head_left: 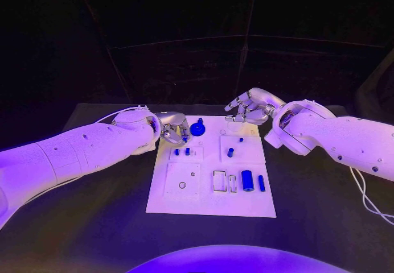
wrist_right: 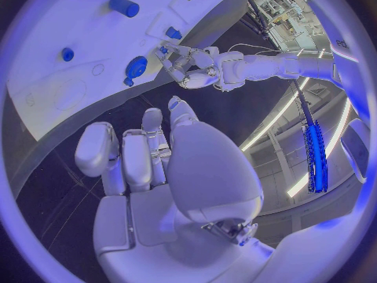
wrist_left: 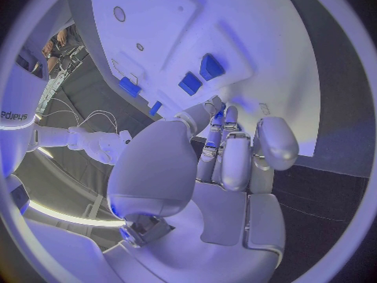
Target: Assemble the parts on the task board
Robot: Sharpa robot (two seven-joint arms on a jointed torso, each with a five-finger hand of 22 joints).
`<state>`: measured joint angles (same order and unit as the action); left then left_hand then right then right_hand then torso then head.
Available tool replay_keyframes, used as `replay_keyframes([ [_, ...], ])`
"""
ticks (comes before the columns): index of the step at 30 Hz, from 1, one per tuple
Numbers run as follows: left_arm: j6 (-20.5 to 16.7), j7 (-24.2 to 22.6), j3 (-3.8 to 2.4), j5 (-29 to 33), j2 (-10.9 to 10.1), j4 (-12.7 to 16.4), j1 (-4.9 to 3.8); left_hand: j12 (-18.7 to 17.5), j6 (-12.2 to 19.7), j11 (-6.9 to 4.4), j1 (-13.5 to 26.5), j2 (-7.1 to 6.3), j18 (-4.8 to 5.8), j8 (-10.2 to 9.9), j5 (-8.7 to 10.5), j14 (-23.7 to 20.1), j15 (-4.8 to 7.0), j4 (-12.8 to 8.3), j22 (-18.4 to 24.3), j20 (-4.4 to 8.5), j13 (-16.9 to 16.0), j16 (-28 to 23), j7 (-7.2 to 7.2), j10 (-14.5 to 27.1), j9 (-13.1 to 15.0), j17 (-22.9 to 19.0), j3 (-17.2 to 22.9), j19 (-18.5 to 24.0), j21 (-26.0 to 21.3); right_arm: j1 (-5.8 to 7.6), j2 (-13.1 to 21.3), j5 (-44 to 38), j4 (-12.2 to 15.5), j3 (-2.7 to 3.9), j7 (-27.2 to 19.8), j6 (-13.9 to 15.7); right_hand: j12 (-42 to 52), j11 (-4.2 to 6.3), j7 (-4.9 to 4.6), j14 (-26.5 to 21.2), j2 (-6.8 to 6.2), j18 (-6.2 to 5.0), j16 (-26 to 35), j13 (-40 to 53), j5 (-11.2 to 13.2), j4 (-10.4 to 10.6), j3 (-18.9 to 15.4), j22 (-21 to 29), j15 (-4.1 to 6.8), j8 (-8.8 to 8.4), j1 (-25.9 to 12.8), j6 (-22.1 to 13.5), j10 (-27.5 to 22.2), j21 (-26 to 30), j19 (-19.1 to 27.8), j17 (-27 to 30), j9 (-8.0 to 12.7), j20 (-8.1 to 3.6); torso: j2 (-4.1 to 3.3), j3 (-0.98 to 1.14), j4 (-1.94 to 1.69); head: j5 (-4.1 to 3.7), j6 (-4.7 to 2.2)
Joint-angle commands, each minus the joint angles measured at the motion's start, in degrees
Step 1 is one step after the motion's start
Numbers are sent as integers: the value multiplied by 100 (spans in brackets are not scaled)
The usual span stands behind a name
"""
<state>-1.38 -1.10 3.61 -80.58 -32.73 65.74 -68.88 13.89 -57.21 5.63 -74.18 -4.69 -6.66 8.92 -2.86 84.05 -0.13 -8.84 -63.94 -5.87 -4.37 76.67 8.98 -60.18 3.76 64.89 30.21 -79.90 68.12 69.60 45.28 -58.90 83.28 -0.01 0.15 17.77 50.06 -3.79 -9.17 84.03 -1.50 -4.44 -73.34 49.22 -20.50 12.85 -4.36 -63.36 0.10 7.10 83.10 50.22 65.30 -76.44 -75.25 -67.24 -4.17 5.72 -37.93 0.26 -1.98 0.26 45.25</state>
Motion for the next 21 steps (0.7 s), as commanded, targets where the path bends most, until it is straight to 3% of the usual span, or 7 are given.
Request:
replay_keyframes([
  [1,52,28,-3,-12,5,-1,-7,-31,40,-6,54,-7,82,-35,4,10,-34,31,7,-19,7,-32,4,43,-3,-8,-10,15,-27,10,-5,9,2,3,-51,-12,4,-16,0,109,63,-108,21,3,-14,6,-39,7,44,27,-9,-16,-20,29,46,3,2,-3,1,1,0,-1,3],
  [12,42,9,-3,-11,1,9,-7,-49,44,4,79,-43,81,-57,5,4,-44,38,6,-31,14,-36,7,80,2,-28,-25,17,-30,10,-9,22,-6,3,-52,-13,4,-16,0,109,63,-108,21,3,-14,6,-39,7,44,27,-9,-16,-20,29,46,3,2,-3,-1,0,-1,-9,8],
  [21,-119,2,-3,-10,-54,38,-4,-191,393,60,61,-173,48,-316,5,-3,-83,-9,146,-67,58,-33,10,403,-12,-77,-37,72,-167,10,-6,23,-43,3,-48,-11,4,-16,0,109,63,-108,21,3,-14,6,-39,7,44,27,-9,-16,-20,29,46,3,2,-3,1,-3,-2,-9,10],
])
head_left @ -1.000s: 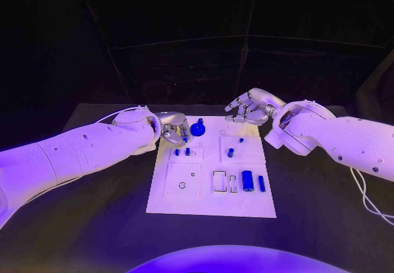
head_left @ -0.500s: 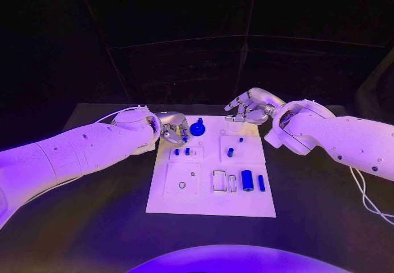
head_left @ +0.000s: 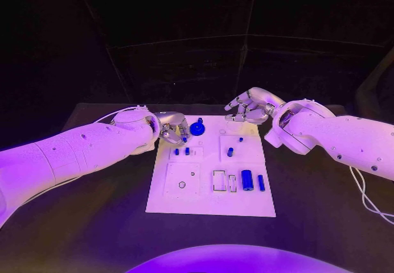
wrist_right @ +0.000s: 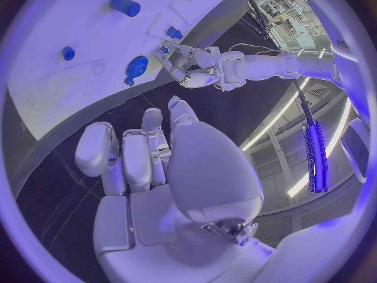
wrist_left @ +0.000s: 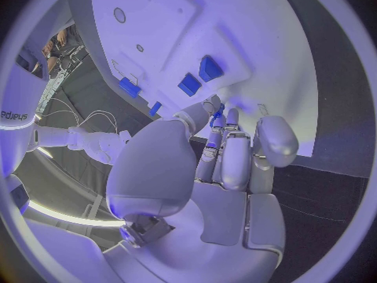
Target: Assemble the parts on the task board
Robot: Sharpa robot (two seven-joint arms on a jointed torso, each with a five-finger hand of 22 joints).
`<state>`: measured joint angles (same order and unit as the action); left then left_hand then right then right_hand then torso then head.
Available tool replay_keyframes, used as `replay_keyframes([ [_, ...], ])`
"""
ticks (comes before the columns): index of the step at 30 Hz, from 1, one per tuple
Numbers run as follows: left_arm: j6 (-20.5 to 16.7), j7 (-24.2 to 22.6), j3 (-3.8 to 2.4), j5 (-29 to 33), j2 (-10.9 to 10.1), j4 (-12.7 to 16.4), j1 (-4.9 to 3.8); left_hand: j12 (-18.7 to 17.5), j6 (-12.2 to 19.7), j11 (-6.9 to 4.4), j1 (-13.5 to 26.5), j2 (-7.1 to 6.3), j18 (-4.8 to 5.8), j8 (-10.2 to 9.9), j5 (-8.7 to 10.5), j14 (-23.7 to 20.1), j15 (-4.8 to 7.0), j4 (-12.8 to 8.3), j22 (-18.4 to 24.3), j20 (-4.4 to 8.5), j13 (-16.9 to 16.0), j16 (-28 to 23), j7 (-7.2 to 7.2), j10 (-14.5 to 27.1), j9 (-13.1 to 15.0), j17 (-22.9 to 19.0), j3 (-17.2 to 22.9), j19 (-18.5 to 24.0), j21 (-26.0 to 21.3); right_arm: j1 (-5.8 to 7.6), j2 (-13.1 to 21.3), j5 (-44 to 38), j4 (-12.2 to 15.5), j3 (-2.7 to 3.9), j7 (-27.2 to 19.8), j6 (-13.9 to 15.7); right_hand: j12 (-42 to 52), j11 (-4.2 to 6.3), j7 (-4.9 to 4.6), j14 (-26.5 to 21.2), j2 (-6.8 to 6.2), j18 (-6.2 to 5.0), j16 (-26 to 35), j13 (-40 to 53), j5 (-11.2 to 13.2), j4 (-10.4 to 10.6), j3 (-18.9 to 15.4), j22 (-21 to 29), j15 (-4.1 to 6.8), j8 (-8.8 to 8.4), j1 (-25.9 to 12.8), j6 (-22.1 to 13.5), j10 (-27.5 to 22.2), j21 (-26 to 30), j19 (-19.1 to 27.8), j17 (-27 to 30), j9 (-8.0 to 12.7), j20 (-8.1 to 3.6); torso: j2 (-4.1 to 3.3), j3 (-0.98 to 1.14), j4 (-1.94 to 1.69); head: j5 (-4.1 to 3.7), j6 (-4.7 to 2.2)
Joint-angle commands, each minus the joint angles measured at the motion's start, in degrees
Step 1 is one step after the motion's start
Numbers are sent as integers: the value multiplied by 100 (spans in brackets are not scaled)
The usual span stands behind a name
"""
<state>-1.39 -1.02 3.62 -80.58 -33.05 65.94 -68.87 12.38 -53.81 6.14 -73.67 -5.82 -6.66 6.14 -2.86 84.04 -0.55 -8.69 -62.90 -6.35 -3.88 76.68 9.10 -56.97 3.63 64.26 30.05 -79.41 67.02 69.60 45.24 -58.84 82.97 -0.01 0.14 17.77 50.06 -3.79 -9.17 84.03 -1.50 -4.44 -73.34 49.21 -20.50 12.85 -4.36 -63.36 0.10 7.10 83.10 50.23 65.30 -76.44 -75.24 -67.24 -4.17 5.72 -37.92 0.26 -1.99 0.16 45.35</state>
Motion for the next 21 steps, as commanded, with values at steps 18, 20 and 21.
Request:
replay_keyframes([
  [18,-930,-395,-28,1085,-473,192,1,14,52,35,-34,-31,-6,-83,3,0,-67,-20,275,-50,-27,-24,63,151,26,-56,-32,104,-278,9,5,-333,-324,3,49,-203,-1083,-4,18,-243,121,-253,889,-907,107,-59,100,766,47,164,270,242,-723,509,497,925,-31,-10,10,-5,-5,9,-32],
  [20,-1101,-644,-32,1857,-571,197,-2,98,-27,40,-18,16,-32,-47,2,-41,-71,13,404,-52,-50,-78,99,39,38,-158,-9,165,-401,8,10,-657,-398,2,79,-276,-1701,-28,59,-324,95,-273,1281,-1473,161,-53,207,923,69,240,424,462,-687,645,575,1291,-47,-17,6,3,-5,16,-50],
  [21,-1169,-791,-34,2308,-622,206,-3,123,-64,46,-20,39,-74,-29,3,-116,-79,24,609,-57,-52,-182,116,21,42,-335,13,269,-596,7,12,-851,-431,2,93,-315,-1924,2,51,-344,65,-288,1406,-1644,187,-86,251,967,64,284,513,561,-762,679,593,1416,-63,-26,4,3,-8,11,-72],
])
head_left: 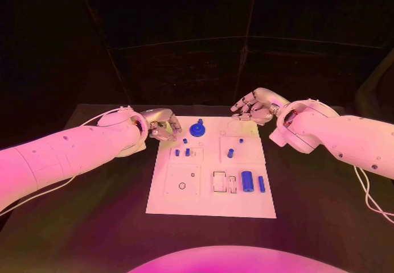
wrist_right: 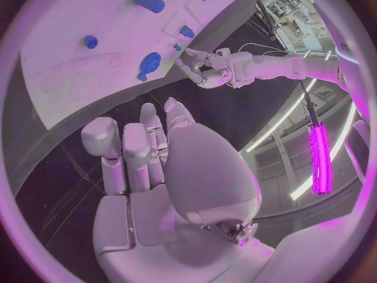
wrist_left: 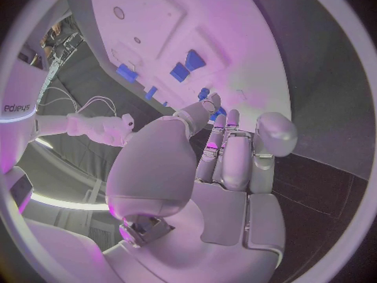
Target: Assemble the parts on the task board
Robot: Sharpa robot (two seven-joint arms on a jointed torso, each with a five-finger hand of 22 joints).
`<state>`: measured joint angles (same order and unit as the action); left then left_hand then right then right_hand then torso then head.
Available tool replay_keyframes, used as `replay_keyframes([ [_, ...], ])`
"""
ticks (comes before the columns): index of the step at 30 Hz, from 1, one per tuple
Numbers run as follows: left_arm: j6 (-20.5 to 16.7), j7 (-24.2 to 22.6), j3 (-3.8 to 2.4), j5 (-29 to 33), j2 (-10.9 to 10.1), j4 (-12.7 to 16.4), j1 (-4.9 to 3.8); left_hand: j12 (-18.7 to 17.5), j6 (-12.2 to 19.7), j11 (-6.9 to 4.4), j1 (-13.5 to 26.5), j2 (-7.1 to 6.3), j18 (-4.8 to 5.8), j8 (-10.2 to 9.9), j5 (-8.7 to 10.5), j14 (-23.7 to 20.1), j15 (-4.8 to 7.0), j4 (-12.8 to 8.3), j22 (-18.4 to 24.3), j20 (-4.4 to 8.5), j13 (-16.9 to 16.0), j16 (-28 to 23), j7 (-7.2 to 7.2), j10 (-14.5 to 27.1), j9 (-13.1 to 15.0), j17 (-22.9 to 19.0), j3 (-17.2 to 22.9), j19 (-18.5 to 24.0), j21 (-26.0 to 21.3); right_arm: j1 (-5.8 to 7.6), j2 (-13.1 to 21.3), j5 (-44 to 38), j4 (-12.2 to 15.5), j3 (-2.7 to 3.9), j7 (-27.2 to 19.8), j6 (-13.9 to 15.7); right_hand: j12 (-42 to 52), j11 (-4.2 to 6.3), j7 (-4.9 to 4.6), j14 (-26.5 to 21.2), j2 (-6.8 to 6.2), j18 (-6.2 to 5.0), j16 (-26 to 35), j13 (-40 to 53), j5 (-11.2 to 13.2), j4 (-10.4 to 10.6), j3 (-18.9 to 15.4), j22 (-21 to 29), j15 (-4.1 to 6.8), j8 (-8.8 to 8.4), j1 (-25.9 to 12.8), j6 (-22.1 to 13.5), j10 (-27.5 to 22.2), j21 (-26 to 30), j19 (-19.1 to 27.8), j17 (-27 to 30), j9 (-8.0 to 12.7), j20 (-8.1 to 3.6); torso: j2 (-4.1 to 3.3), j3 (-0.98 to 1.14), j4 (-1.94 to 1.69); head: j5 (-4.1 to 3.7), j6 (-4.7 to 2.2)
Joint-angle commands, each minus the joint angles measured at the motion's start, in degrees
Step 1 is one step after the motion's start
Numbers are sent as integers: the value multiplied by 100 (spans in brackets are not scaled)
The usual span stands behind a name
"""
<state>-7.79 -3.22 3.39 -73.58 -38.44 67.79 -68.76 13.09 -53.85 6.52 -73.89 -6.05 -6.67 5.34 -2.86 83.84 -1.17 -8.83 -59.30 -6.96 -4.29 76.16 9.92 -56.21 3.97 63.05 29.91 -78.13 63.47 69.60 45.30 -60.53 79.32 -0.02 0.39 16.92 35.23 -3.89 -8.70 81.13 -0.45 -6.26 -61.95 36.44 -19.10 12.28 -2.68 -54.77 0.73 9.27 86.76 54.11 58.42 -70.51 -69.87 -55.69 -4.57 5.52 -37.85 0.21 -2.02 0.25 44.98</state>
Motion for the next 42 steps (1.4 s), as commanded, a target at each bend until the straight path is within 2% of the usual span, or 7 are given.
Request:
replay_keyframes([
  [1,-569,-700,-11,1989,-124,32,-15,66,-88,19,-1,73,-124,66,2,-202,-27,42,499,-3,-9,-271,53,-50,9,-439,46,278,-481,5,7,-849,-87,1,81,-263,-576,14,24,-64,-46,-107,333,-473,72,-54,121,135,4,89,211,223,-105,107,67,326,-31,-4,-2,10,-5,1,-41],
  [6,-548,-1448,-8,4162,-332,188,-15,204,-165,46,12,107,-387,122,2,-1116,-57,87,1832,-41,-17,-1398,87,-49,3,-2146,50,1174,-1868,-58,26,-1925,-126,0,203,-436,-1426,-24,28,-40,-152,-116,553,-1246,213,-86,327,220,-22,93,400,347,79,197,87,488,-23,12,-5,7,2,1,-100],
  [11,-410,-1981,1,5806,-509,502,-5,442,-240,-10,39,127,-392,188,4,-1437,-30,137,1936,-30,-84,-1745,43,-227,11,-2664,-84,1313,-2049,-149,41,-2942,-85,-1,430,-595,-1964,-52,35,15,-280,-114,590,-1750,293,-57,453,217,-50,0,408,384,202,213,57,479,14,30,-4,-4,0,-88,-143],
  [15,-340,-2247,5,6450,-642,806,31,631,-311,-60,54,152,-393,257,4,-1490,1,175,1999,-6,-144,-1794,4,-329,18,-2792,-228,1316,-2135,-224,49,-3572,-22,-2,639,-716,-2145,-86,24,56,-345,-110,561,-1965,340,-38,494,198,-82,-83,387,383,166,207,35,435,36,31,-3,-4,4,-180,-187],
  [24,-320,-2448,8,6854,-816,1173,91,724,-335,-79,50,166,-392,290,3,-1520,15,186,2031,9,-176,-1825,-13,-355,18,-2875,-300,1305,-2177,-330,45,-4231,95,-4,856,-929,-2388,-126,-1,109,-423,-103,528,-2326,430,-34,583,157,-120,-243,369,358,128,192,-1,381,58,38,-7,-4,-1,-275,-192],
  [33,-332,-2477,8,6902,-865,1230,103,743,-339,-80,49,166,-391,297,3,-1537,17,186,2040,12,-182,-1843,-14,-350,17,-2912,-320,1304,-2190,-405,-9,-4305,122,-5,824,-998,-2475,-131,-2,141,-421,-94,493,-2509,473,-54,672,110,-122,-307,388,387,150,168,-35,332,55,38,-9,-1,-6,-281,-184],
  [42,-336,-2464,8,6908,-872,1228,105,752,-338,-79,49,167,-390,300,3,-1551,17,187,2046,14,-185,-1858,-12,-342,16,-2941,-332,1304,-2198,-446,-63,-4219,112,-5,735,-1065,-2576,-136,-10,202,-388,-72,406,-2805,727,-116,987,-21,-121,-399,462,490,293,88,-118,223,48,36,-10,3,6,-276,-166],
])
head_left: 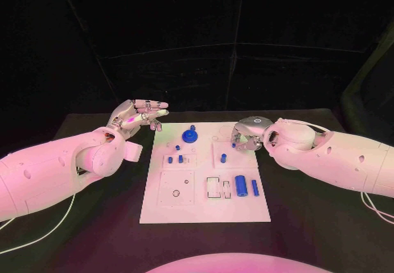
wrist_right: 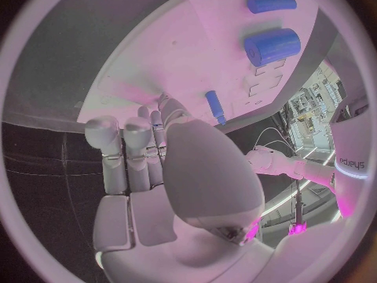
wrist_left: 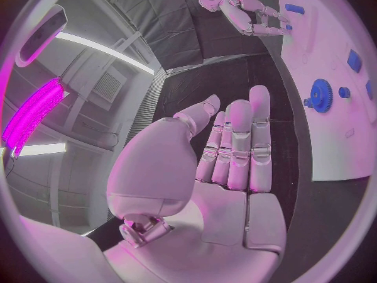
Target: Assemble the parts on the task board
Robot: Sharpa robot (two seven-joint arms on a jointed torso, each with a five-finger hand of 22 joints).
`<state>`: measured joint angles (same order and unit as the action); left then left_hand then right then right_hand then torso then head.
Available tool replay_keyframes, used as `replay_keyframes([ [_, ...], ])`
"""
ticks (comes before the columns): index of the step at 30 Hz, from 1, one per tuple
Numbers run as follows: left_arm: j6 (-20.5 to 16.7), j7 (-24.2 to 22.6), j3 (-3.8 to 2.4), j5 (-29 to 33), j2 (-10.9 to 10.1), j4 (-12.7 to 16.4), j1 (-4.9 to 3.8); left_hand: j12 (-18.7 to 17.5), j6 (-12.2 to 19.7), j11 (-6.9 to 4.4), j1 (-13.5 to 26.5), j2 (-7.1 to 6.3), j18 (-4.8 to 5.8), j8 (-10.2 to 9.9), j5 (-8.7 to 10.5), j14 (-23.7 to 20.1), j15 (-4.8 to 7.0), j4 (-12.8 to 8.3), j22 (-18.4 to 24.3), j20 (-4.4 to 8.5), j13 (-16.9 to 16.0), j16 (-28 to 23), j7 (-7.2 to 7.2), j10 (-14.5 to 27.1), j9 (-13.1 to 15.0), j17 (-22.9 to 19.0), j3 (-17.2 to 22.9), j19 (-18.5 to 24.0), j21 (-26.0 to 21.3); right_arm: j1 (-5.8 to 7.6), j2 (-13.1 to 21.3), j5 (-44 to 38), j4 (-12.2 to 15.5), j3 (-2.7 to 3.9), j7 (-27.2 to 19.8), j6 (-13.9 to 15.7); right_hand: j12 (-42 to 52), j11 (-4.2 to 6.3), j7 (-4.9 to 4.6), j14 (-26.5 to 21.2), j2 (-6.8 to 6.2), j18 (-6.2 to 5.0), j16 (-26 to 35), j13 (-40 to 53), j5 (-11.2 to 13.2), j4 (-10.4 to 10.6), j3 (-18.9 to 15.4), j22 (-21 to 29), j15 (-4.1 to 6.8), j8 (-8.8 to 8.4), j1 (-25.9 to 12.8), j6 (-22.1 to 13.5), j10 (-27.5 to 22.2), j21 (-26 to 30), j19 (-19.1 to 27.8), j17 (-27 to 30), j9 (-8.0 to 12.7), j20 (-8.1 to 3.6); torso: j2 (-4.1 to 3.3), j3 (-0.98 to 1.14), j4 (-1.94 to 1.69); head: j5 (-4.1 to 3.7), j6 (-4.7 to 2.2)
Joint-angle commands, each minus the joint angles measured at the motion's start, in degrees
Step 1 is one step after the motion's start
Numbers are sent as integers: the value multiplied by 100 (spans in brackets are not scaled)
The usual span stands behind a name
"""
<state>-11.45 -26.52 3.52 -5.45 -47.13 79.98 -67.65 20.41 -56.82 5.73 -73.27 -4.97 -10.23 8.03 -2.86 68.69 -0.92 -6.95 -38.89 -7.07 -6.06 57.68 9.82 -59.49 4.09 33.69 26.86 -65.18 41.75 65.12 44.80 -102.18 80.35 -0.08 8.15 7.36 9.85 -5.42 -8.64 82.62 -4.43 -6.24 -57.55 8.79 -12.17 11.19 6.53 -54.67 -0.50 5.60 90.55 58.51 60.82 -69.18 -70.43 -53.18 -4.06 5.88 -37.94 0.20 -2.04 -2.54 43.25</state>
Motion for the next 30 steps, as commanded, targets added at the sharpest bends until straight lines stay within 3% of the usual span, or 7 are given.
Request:
replay_keyframes([
  [1,30,-130,-5,95,-3,7,-6,23,-40,0,-16,61,-33,31,3,-41,-7,-2,7,25,-9,-16,-3,-12,4,-15,-29,10,-30,-1,-17,-43,10,1,-50,-110,-46,15,-18,62,16,-71,-50,-66,51,-15,110,-49,2,-39,93,61,72,-57,-72,-46,-3,-1,-2,4,8,2,7],
  [11,30,-96,-5,96,-19,7,-6,41,-37,0,-32,69,-32,37,3,-61,-6,-8,19,27,-14,-36,1,1,2,-52,-42,11,-46,-20,-46,76,24,1,-120,-186,-127,5,-46,143,-2,-26,-218,-315,320,-159,714,-310,4,-107,161,204,295,-236,-214,-230,-11,-2,-14,1,1,-11,21],
  [20,42,-73,-5,96,-12,-5,-6,53,-37,0,-44,75,-32,41,3,-66,-6,-13,25,29,-18,-39,1,7,1,-60,-48,10,-54,-23,-91,135,-16,1,-133,-282,-159,32,-32,143,-79,-3,-237,-441,371,-328,1220,-466,28,-113,81,370,500,-346,-276,-262,-28,-11,-11,2,3,-19,41],
  [30,49,-57,-4,96,-8,-5,-6,63,-36,0,-55,79,-32,44,3,-71,-5,-19,31,30,-20,-42,2,13,0,-68,-54,10,-62,-25,-126,145,-66,1,-75,-253,-156,95,29,186,-103,53,-377,-480,381,-447,1528,-773,83,-88,-138,564,705,-546,-439,-415,-56,-26,-9,-1,-2,-48,48],
])
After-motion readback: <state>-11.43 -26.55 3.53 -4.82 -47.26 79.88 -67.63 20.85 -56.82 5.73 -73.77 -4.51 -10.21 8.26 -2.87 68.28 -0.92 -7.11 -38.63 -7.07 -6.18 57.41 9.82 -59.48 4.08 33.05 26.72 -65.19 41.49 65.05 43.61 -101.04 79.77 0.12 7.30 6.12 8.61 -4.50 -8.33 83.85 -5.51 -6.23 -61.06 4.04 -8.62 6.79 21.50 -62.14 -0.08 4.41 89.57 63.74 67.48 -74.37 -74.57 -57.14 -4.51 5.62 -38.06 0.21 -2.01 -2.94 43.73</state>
